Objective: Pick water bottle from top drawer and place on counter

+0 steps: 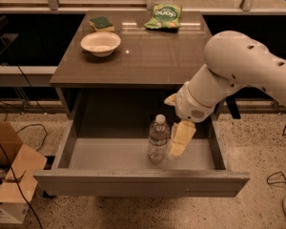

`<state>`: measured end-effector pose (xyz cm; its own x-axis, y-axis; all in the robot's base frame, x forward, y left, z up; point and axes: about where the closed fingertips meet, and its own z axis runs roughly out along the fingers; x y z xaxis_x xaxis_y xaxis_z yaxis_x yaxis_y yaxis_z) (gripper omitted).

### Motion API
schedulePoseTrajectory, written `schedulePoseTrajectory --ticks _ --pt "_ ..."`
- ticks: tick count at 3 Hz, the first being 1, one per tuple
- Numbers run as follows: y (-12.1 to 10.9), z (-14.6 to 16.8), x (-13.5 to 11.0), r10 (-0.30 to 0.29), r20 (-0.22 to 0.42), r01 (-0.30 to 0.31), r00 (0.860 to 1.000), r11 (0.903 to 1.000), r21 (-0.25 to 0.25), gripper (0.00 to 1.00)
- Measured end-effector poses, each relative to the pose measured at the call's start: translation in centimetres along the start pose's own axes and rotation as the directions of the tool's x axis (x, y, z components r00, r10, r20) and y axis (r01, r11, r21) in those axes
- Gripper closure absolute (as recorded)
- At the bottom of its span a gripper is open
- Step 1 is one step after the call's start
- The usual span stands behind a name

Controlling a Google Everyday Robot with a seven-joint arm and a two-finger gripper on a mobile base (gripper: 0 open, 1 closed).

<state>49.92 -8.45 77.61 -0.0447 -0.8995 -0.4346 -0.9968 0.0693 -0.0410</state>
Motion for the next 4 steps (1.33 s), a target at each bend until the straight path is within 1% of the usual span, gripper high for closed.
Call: schedulePoseTrajectory --ticks 1,2,3,4 --pt "-0.8 2.9 -2.2 -0.011 0.001 0.011 1.0 0.999 -0.044 0.03" --pt "-1.6 4.0 -2.8 -0.005 -0.011 0.004 1.0 0.9984 -0.056 0.26" --pt "-3.3 3.7 -2.4 -0.001 -0.027 0.0 1.0 0.9996 -0.029 0.49" --pt "-4.5 3.1 -1.8 -0.001 -0.039 0.001 0.999 1.0 -0.001 0.72"
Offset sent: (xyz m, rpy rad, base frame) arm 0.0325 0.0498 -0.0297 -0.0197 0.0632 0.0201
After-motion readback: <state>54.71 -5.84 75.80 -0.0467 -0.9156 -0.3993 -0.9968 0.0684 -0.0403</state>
